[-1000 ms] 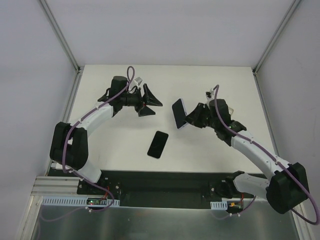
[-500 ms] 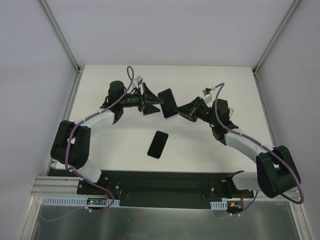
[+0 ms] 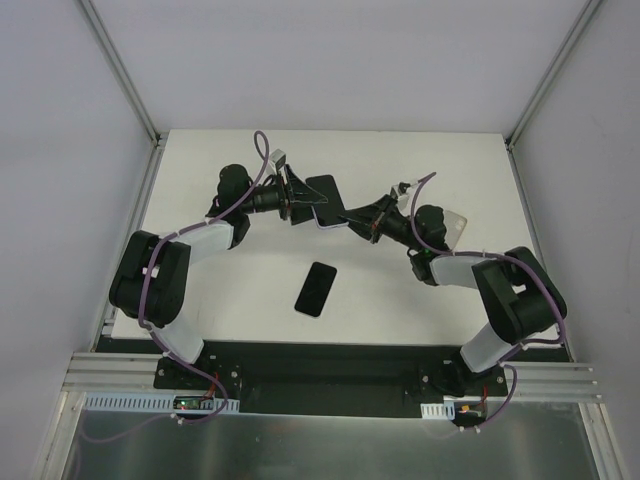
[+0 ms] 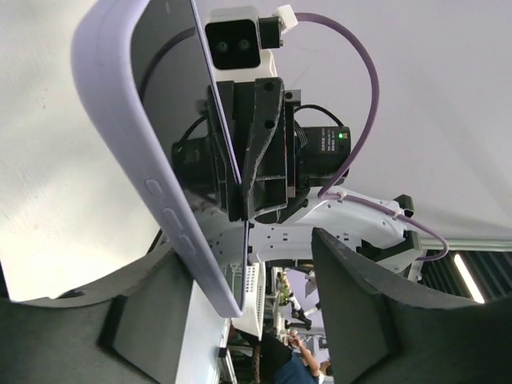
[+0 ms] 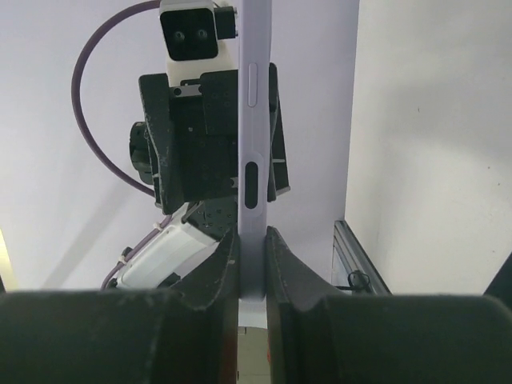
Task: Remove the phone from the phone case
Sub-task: Adjust the phone.
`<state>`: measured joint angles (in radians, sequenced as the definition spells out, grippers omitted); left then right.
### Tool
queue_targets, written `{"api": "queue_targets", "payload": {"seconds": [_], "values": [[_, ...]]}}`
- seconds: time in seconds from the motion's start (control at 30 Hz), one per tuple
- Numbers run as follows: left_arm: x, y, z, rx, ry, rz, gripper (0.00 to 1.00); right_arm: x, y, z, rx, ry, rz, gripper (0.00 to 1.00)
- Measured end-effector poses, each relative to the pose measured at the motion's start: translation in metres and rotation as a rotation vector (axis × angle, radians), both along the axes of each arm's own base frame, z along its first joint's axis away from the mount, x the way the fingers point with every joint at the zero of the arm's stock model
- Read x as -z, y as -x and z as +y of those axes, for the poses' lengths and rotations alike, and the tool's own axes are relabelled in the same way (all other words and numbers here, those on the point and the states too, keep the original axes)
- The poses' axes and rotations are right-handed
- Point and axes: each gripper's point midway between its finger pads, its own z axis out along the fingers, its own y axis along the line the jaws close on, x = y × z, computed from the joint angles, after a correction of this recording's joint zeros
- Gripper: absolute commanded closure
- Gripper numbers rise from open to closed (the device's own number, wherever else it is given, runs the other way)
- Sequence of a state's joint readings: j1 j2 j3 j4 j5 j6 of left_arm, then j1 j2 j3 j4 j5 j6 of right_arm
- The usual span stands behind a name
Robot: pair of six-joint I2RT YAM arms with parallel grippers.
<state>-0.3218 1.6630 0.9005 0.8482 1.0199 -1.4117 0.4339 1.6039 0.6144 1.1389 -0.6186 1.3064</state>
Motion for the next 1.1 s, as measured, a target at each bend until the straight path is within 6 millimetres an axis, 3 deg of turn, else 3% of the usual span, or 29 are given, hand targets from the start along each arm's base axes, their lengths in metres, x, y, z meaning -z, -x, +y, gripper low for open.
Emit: {"api": "queue_targets", "payload": {"seconds": [0.2,0.33,0.53,0.6,0.63,0.73,0.83,1.0,1.1], "values": [[0.000,-0.001,0.001,-0.009,-0.001,0.008,0.46,-0.006,0.005,0.002,-0.010,-0.036,-0.005,0.99],[0.003,-0.001,0.002,-0.013,-0.018,0.024,1.00,-0.001,0.011,0.003,-0.019,-0.037,0.007,0.99],[0.008,0.001,0.004,-0.014,-0.032,0.066,1.00,-0.004,0.018,0.006,-0.025,-0.045,-0.027,0.97],[0.008,0.004,0.006,-0.015,-0.033,0.069,1.00,-0.005,0.022,0.006,-0.029,-0.040,-0.041,0.82],[0.008,0.006,0.006,-0.014,-0.034,0.070,1.00,-0.005,0.025,0.006,-0.032,-0.036,-0.048,0.67],[0.002,0.011,0.007,-0.015,-0.030,0.057,1.00,-0.012,0.033,0.005,-0.045,-0.021,-0.080,0.58],[-0.004,0.012,0.009,-0.021,-0.024,0.042,1.00,-0.026,0.042,0.004,-0.061,-0.011,-0.143,0.57],[-0.012,0.013,0.011,-0.027,-0.017,0.020,1.00,-0.032,0.049,0.003,-0.074,0.007,-0.179,0.55],[-0.012,0.010,0.011,-0.039,-0.018,0.021,1.00,-0.031,0.050,0.003,-0.075,0.015,-0.181,0.64]]}}
